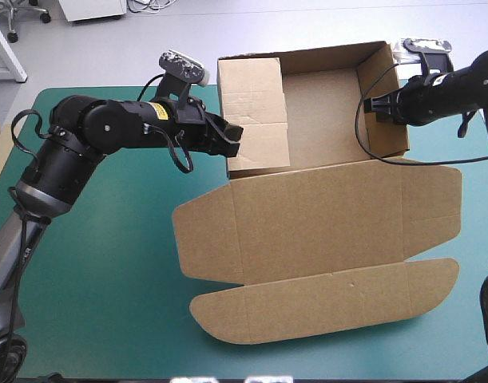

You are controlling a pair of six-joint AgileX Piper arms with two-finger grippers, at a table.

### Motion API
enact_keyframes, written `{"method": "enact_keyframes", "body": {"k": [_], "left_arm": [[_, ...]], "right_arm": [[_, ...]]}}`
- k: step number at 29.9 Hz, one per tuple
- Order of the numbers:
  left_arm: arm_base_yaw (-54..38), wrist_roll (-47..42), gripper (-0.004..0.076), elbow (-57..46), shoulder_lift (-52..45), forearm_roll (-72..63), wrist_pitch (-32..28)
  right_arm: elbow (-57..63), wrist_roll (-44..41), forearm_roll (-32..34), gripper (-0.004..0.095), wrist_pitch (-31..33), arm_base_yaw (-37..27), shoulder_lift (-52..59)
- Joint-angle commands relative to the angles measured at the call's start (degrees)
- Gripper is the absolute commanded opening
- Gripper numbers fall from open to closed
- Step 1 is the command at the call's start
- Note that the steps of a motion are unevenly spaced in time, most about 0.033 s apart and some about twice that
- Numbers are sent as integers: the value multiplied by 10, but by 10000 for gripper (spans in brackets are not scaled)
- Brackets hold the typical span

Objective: Fold the box

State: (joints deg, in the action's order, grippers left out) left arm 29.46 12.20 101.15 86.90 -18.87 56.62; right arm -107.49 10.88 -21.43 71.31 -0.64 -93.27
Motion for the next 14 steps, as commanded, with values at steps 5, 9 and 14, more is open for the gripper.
{"method": "enact_keyframes", "body": {"k": [5,9,14], "left_arm": [[28,-89,347,17,-21,103,-49],[28,-142,347,17,-16,115,-57],[33,-144,347,18,-3,116,-66]], "right_arm": [[-17,-8,-54,-16,-2,2,25],[-17,-9,-54,-16,-2,2,25],[-17,-9,-54,-16,-1,2,25]]}}
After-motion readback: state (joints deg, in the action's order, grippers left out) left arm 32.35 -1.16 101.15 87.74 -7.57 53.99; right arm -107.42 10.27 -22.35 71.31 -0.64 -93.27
